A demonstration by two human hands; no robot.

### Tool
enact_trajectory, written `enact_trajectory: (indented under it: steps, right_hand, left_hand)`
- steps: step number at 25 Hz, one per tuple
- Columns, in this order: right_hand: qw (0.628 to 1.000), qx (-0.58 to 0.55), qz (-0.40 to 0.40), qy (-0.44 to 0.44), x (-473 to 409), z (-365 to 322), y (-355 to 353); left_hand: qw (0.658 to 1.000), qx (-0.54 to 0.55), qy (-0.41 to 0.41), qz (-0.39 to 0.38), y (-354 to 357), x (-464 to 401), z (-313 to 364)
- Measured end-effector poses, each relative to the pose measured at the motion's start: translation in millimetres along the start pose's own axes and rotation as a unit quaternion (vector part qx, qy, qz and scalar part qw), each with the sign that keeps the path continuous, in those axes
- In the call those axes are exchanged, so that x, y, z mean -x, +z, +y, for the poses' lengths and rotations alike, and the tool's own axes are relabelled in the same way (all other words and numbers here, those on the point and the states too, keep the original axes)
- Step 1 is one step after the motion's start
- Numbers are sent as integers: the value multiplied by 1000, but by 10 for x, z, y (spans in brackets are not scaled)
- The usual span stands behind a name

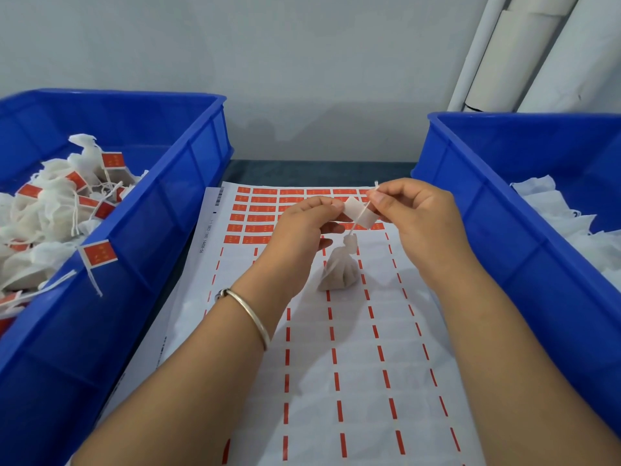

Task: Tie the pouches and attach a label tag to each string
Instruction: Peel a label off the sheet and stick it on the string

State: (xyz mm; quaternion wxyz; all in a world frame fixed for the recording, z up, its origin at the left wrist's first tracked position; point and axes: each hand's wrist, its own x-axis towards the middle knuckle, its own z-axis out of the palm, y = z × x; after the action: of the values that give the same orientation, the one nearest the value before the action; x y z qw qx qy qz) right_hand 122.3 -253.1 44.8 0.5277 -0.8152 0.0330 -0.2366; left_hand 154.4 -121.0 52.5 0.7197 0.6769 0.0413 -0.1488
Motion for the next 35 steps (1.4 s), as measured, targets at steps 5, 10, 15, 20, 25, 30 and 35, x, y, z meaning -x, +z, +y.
enact_trajectory:
  steps: [5, 10, 15, 20, 25, 30, 35]
  right_hand:
    - [1000, -5, 17, 7, -12, 6, -6]
    - [999, -19, 26, 14, -12, -11, -24]
    - [999, 26, 34, -4, -2, -60, -40]
    - [997, 54, 48, -29, -2, -99, -48]
    - [996, 61, 50, -47, 11, -129, -59]
    - [995, 61, 43, -58, 23, -157, -60]
    - [998, 25, 12, -61, 42, -202, -74]
  left_hand:
    - [1000, 11, 4, -11, -9, -1, -7]
    - [999, 7, 30, -41, -14, 5, -42]
    - [997, 26, 41, -56, 3, 19, -72]
    - [988, 123, 41, -83, -1, 26, -92]
    - [987, 3, 152, -59, -2, 39, -150]
    - [987, 90, 98, -91, -4, 39, -147]
    - [976, 117, 65, -170, -49, 4, -166]
